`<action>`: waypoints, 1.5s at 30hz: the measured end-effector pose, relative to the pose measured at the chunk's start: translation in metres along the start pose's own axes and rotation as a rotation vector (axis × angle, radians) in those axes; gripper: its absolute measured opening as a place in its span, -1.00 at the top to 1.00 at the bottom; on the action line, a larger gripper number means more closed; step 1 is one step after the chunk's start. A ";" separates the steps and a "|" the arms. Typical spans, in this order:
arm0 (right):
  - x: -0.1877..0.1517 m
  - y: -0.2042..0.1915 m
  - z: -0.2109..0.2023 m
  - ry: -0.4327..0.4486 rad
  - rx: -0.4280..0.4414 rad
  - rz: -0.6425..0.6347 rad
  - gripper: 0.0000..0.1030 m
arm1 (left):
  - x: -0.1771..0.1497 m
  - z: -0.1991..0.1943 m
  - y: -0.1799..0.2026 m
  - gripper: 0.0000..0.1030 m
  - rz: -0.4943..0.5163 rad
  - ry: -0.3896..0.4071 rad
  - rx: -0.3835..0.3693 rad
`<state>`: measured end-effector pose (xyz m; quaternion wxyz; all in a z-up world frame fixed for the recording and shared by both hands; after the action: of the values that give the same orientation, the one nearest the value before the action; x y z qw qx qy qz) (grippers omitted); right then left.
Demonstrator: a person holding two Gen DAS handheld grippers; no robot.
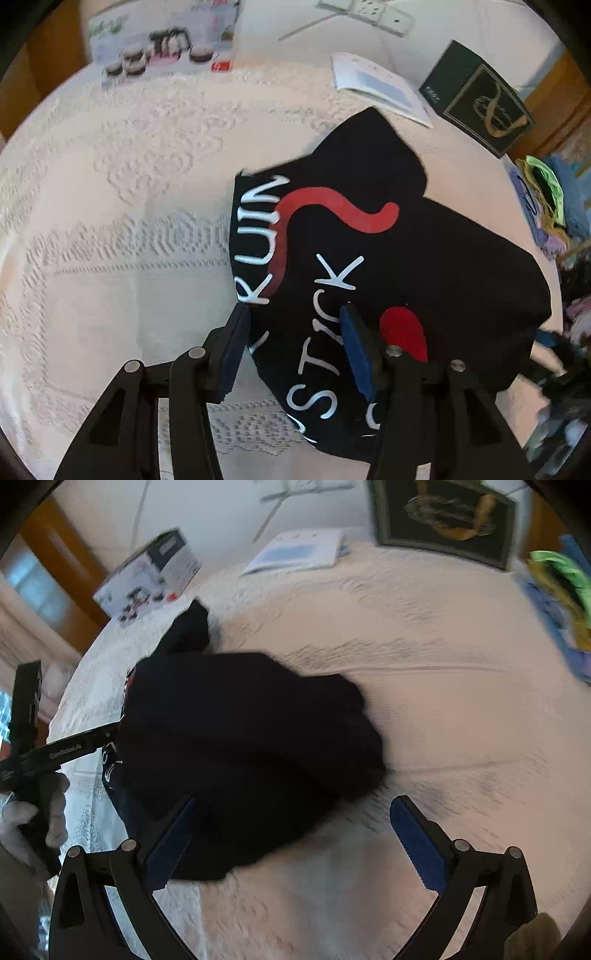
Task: Fold clothes
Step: 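Grasp the black T-shirt with the left gripper while the right gripper grasps another edge, then lift the T-shirt with both grippers and shake it out above the table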
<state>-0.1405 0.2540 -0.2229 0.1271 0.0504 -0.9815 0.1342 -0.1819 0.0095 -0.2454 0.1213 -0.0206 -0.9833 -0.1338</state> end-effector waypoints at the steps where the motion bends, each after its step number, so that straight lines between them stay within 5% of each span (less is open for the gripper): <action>1: 0.001 -0.004 0.006 -0.018 0.010 0.000 -0.52 | -0.001 -0.001 0.001 0.23 0.010 -0.003 -0.008; 2: 0.003 -0.010 0.007 -0.020 0.016 -0.009 0.40 | -0.001 -0.004 0.003 0.81 0.019 -0.012 -0.017; 3: 0.005 -0.015 0.005 -0.016 0.002 -0.023 0.73 | -0.001 -0.008 0.004 0.85 0.025 -0.018 -0.021; 7: 0.033 -0.032 -0.046 0.101 -0.041 -0.093 0.79 | 0.014 -0.068 0.011 0.87 0.066 0.095 -0.009; 13: 0.079 -0.062 -0.214 0.509 -0.055 -0.182 0.82 | 0.047 -0.243 0.015 0.87 0.076 0.432 -0.032; 16: 0.083 -0.067 -0.273 0.617 -0.050 -0.187 0.82 | 0.039 -0.291 0.014 0.83 0.105 0.473 -0.019; 19: 0.073 -0.059 -0.276 0.582 -0.036 -0.175 0.79 | 0.014 -0.295 0.001 0.40 0.101 0.430 -0.005; 20: 0.067 -0.053 -0.264 0.548 -0.037 -0.171 0.53 | 0.005 -0.291 -0.008 0.02 0.097 0.414 0.014; 21: 0.061 -0.046 -0.251 0.513 -0.042 -0.165 -0.13 | -0.005 -0.285 -0.019 -0.11 0.091 0.398 0.040; 23: 0.050 -0.029 -0.222 0.431 -0.038 -0.134 -0.74 | -0.020 -0.267 -0.048 -0.11 0.048 0.343 0.074; 32: 0.055 0.010 -0.102 0.137 0.077 0.006 -0.80 | -0.034 -0.194 -0.169 -0.11 -0.209 0.164 0.136; 45: 0.137 0.024 0.036 -0.140 -0.031 0.062 -0.91 | 0.019 -0.087 -0.213 -0.11 -0.124 -0.040 0.153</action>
<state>-0.2840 0.2587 -0.2260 0.0547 0.0275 -0.9910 0.1192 -0.1959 -0.2189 -0.2145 0.0942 0.0467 -0.9923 -0.0652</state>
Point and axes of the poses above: each gripper's, at about its wrist camera, not at the fingertips, and z roughly the way its jaws point, y to its right, x to its top, the point moved 9 cm from there along z, roughly the way its jaws point, and after that the axes turned 6 degrees about -y, right-handed, at the moved point
